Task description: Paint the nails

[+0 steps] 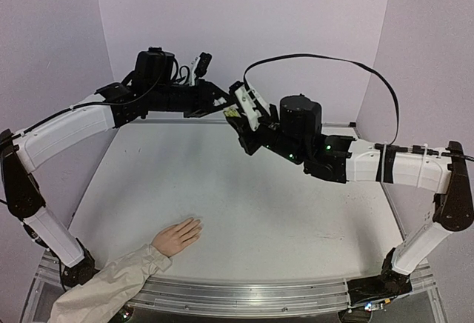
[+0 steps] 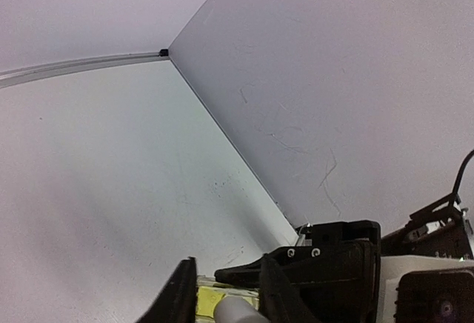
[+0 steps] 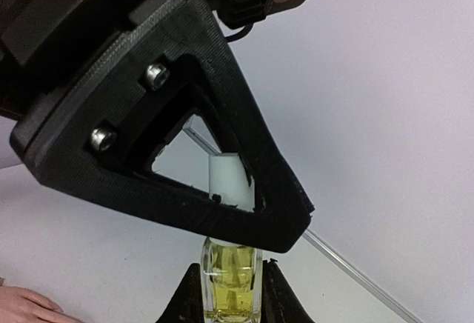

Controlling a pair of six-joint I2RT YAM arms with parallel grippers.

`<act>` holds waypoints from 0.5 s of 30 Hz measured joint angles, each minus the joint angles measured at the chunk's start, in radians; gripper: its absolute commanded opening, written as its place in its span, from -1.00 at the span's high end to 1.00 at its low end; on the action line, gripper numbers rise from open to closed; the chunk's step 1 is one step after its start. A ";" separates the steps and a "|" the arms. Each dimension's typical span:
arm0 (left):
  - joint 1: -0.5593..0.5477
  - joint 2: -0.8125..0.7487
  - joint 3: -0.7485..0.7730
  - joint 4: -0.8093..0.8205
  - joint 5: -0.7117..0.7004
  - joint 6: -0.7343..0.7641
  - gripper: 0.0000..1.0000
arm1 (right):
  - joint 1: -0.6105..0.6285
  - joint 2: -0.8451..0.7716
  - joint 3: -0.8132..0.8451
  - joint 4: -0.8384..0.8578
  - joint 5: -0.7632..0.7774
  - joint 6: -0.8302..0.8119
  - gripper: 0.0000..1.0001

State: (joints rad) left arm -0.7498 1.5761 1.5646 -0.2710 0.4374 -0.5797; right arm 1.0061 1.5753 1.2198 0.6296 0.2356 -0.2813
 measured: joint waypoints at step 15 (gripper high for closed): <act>0.032 0.008 0.007 -0.023 0.153 0.206 1.00 | -0.092 -0.002 0.006 -0.048 -0.307 0.108 1.00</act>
State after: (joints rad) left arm -0.7174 1.5841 1.5719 -0.2943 0.5903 -0.3740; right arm 0.9142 1.5738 1.2259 0.5816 -0.0719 -0.1730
